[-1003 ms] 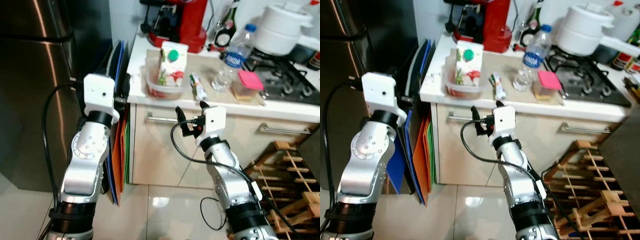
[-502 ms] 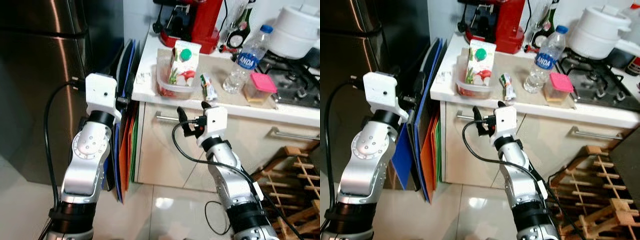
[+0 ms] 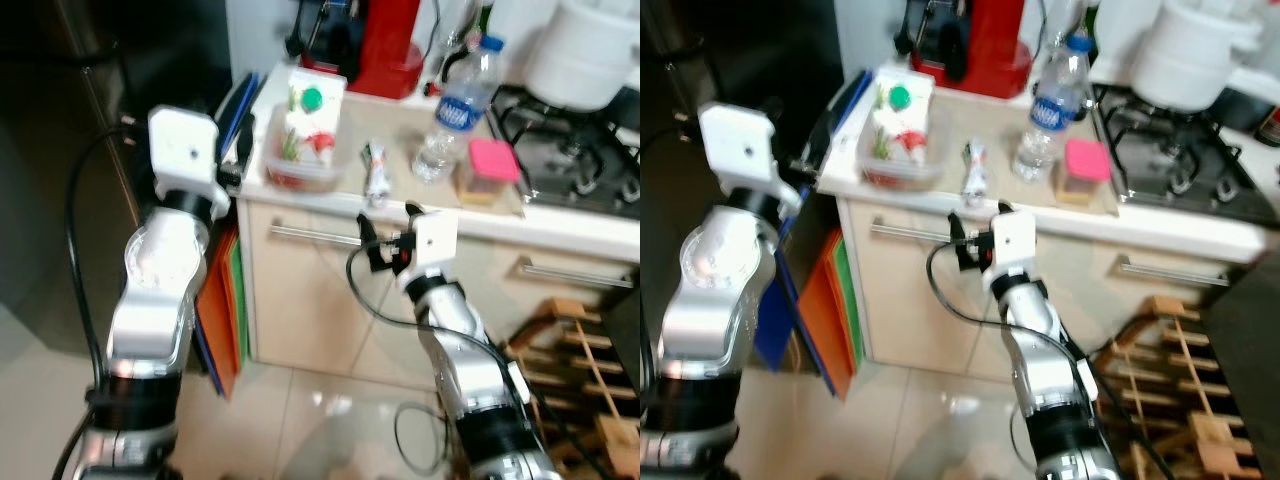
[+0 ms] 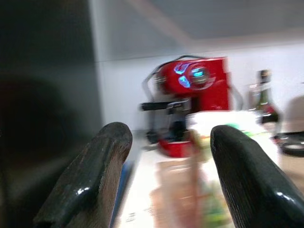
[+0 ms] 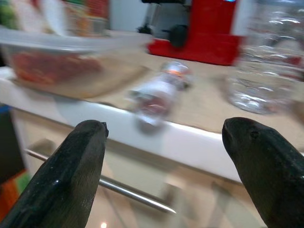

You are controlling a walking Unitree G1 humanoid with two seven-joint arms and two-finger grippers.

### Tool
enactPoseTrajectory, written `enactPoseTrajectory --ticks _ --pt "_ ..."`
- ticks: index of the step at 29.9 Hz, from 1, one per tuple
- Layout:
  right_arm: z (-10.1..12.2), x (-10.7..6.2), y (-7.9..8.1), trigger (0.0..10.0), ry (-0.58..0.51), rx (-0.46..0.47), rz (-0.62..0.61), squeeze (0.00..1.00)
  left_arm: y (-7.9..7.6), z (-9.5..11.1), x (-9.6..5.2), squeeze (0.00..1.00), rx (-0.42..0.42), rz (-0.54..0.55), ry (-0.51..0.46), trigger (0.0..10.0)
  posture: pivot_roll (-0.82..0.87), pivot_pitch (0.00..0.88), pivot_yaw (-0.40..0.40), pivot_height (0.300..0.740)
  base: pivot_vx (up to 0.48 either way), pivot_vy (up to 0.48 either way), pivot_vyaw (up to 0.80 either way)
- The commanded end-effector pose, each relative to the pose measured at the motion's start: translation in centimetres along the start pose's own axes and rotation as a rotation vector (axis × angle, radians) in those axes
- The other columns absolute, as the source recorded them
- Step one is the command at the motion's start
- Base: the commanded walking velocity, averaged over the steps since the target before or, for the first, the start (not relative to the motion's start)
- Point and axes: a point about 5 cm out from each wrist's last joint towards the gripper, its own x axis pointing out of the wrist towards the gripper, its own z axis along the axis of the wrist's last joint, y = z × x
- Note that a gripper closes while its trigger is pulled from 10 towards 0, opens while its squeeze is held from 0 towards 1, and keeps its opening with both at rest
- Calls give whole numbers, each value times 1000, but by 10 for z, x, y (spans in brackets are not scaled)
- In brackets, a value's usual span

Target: Restocking fridge

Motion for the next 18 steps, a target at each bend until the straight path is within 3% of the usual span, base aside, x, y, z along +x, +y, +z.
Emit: enactPoseTrajectory --ticks 1,9,18 --pt "2 0 -2 10000 -10 3 -10 0 -5 2 6 0 -6 -38 8 10000 78 0 -56 740 0 0 0" --pt "2 -1 0 10000 -6 0 1 0 -16 8 26 0 -44 -93 19 10000 65 0 -62 740 0 0 0" --pt "2 -6 -1 10000 0 -9 5 0 -30 -11 46 0 -39 -155 63 10000 25 12 -67 740 0 0 0"
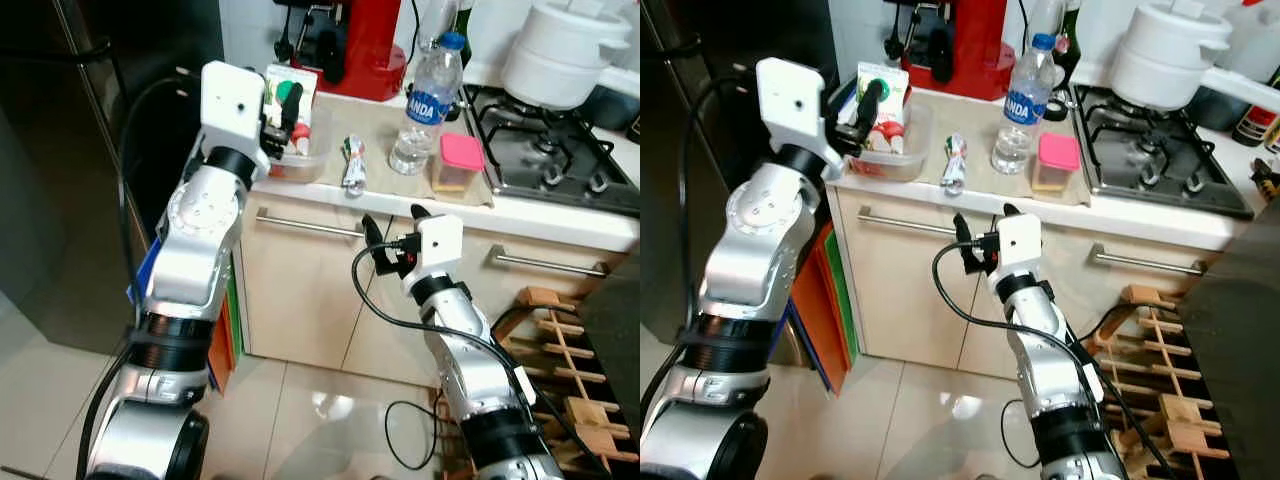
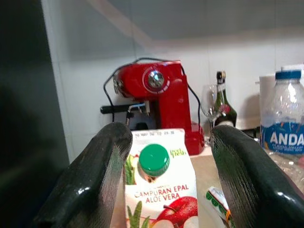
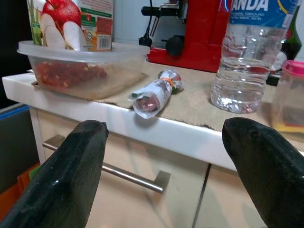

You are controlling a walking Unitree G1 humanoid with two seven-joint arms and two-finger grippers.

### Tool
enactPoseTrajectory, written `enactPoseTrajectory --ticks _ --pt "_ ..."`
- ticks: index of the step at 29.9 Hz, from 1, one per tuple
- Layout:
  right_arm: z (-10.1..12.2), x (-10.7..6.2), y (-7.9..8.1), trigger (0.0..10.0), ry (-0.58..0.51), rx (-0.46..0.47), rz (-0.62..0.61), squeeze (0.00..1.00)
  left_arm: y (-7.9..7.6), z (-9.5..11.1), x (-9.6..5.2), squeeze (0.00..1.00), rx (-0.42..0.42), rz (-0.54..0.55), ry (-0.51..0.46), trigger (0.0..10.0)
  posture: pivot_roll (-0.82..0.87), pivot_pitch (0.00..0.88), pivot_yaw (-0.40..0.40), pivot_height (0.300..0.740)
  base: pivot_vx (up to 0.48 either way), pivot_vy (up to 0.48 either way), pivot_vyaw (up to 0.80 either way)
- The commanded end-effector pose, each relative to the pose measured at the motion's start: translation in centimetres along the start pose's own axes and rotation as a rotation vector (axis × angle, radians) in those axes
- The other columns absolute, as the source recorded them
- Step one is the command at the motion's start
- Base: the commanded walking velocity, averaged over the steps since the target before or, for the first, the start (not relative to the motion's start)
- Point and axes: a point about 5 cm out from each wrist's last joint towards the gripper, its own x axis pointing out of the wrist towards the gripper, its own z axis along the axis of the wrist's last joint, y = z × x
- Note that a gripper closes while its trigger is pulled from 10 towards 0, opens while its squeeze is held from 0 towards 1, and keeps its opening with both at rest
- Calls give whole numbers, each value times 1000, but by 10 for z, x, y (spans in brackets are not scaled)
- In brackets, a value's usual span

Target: Restocking fridge

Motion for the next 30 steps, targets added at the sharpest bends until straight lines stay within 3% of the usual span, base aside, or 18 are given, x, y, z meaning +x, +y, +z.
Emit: enactPoseTrajectory --ticks 1,8,16,30 --pt "4 -1 -3 10000 -4 -14 -1 0 -5 -3 6 0 7 -29 10 10000 19 14 -68 740 0 0 0" --pt "-1 -18 -5 10000 27 -20 -8 0 5 -11 19 0 -3 9 39 10000 -17 40 -68 740 0 0 0" --pt "-8 -39 -11 10000 76 -38 -24 0 7 14 35 0 -15 6 -61 10000 -48 54 -67 740 0 0 0" --pt "-6 -42 -12 10000 93 -47 -20 0 -4 6 45 0 -36 -24 -27 10000 -53 39 -69 740 0 0 0"
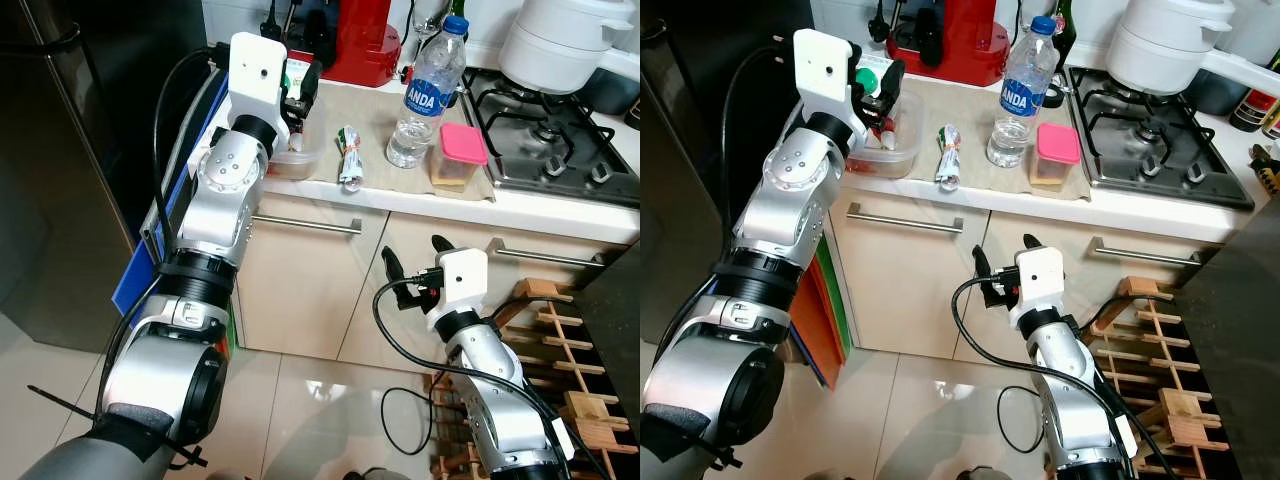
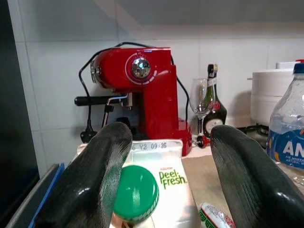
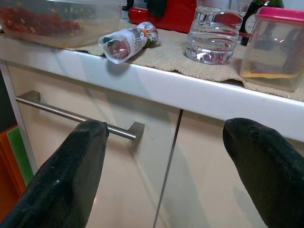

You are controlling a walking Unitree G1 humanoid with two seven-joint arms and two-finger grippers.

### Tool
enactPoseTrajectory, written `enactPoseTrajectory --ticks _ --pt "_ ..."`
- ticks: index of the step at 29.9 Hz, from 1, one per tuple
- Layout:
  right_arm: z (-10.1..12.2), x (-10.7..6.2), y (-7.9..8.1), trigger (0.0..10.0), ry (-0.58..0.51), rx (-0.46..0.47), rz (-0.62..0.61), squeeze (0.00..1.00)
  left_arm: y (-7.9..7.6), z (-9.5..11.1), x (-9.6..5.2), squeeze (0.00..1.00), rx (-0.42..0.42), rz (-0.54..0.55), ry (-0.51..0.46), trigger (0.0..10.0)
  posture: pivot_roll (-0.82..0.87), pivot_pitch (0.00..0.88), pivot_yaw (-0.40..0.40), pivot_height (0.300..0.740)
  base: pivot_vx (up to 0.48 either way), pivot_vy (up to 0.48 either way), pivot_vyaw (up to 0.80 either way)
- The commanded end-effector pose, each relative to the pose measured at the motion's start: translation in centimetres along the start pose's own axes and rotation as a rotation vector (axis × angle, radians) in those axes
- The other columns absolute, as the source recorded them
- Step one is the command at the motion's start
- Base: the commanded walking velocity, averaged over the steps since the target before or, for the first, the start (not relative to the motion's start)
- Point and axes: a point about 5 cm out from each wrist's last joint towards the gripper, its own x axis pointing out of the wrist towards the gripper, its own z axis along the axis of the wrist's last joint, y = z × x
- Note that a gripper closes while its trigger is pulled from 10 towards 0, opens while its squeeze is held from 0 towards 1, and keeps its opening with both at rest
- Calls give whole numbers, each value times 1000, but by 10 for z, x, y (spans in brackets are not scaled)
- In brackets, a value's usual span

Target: Restocking fridge

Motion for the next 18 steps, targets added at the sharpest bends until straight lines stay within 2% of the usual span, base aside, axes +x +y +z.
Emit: enactPoseTrajectory --ticks 1,6,10,13,18 --pt "0 -2 -1 10000 10 -8 -1 0 -3 6 5 0 10 -9 -17 10000 -53 38 -69 740 0 0 0" --pt "-1 -4 0 10000 17 -8 3 0 8 6 7 0 44 28 -20 10000 -56 42 -71 740 0 0 0" --pt "-2 -4 -1 10000 23 -8 4 0 10 11 9 0 43 29 -33 10000 -56 48 -75 740 0 0 0" --pt "-1 -4 -1 10000 25 -7 7 0 8 12 8 0 35 24 -38 10000 -53 61 -79 740 0 0 0" --pt "-2 -5 0 10000 31 -1 9 0 8 6 9 0 -25 29 0 10000 -53 69 -82 740 0 0 0"
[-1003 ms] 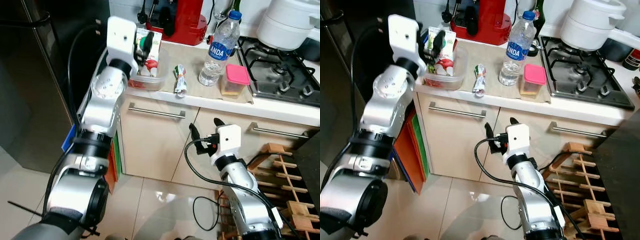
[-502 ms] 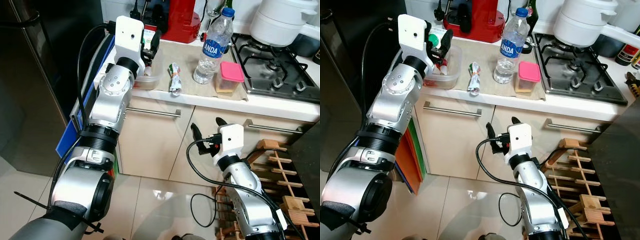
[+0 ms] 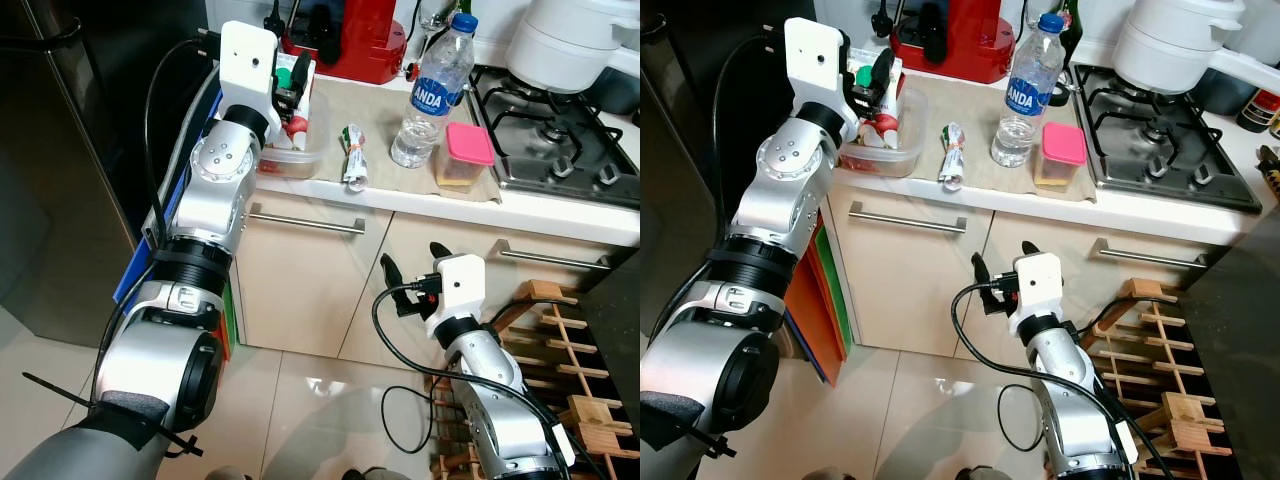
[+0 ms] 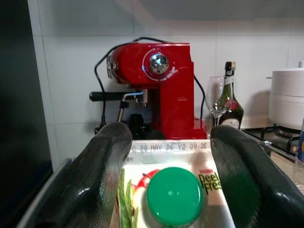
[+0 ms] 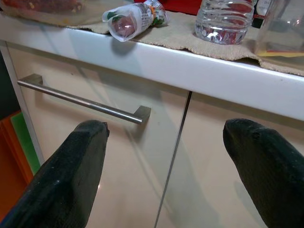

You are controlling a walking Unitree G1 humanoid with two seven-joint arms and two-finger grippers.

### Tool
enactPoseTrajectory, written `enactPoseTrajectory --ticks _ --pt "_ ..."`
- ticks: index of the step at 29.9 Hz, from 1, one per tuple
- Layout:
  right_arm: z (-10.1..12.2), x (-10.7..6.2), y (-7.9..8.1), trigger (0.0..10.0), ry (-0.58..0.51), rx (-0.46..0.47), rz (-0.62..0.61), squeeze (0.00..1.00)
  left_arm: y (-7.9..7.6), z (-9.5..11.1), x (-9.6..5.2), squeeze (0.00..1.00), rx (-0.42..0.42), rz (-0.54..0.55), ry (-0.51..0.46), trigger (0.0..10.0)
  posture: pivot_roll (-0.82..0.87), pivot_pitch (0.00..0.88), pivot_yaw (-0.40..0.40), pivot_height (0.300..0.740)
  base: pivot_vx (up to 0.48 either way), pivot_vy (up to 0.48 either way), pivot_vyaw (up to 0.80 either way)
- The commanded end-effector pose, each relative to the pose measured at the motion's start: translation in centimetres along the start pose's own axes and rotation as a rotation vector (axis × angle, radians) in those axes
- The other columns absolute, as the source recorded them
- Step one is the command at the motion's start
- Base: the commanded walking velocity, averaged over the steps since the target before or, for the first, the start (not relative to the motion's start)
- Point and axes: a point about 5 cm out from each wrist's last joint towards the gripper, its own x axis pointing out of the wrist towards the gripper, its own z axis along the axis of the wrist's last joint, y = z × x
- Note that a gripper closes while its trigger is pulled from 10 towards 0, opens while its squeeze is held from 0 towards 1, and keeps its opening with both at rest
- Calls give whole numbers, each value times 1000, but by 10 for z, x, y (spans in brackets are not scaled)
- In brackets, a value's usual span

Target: Restocking fridge

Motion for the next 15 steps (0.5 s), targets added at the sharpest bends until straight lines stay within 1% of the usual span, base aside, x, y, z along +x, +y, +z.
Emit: enactPoseTrajectory --ticks 1,7,9,11,12,13,14,15 --pt "5 0 -1 10000 -13 -7 3 0 -3 2 4 0 -30 -17 15 10000 -55 71 -83 740 0 0 0" --pt "6 0 -1 10000 -10 -5 3 0 -6 -4 6 0 -55 -42 79 10000 -57 73 -83 740 0 0 0" --pt "6 0 -2 10000 -7 -4 2 0 -7 -7 6 0 -42 -47 112 10000 -55 74 -84 740 0 0 0" --pt "6 0 -2 10000 -6 -4 2 0 -7 -8 6 0 -37 -49 120 10000 -55 73 -85 740 0 0 0" --pt "6 0 -2 10000 -6 -4 3 0 -8 -10 6 0 -35 -46 133 4392 -55 74 -85 740 0 0 0" --pt "6 1 -2 10000 -6 -4 3 0 -8 -11 6 0 -38 -45 144 2510 -55 73 -86 740 0 0 0" --pt "6 1 -2 10000 -6 -4 3 0 -8 -11 6 0 -38 -45 144 2510 -55 73 -86 740 0 0 0" --pt "6 1 -1 10000 -6 -4 4 0 -9 -12 5 0 -36 -50 155 0 -55 73 -86 740 0 0 0"
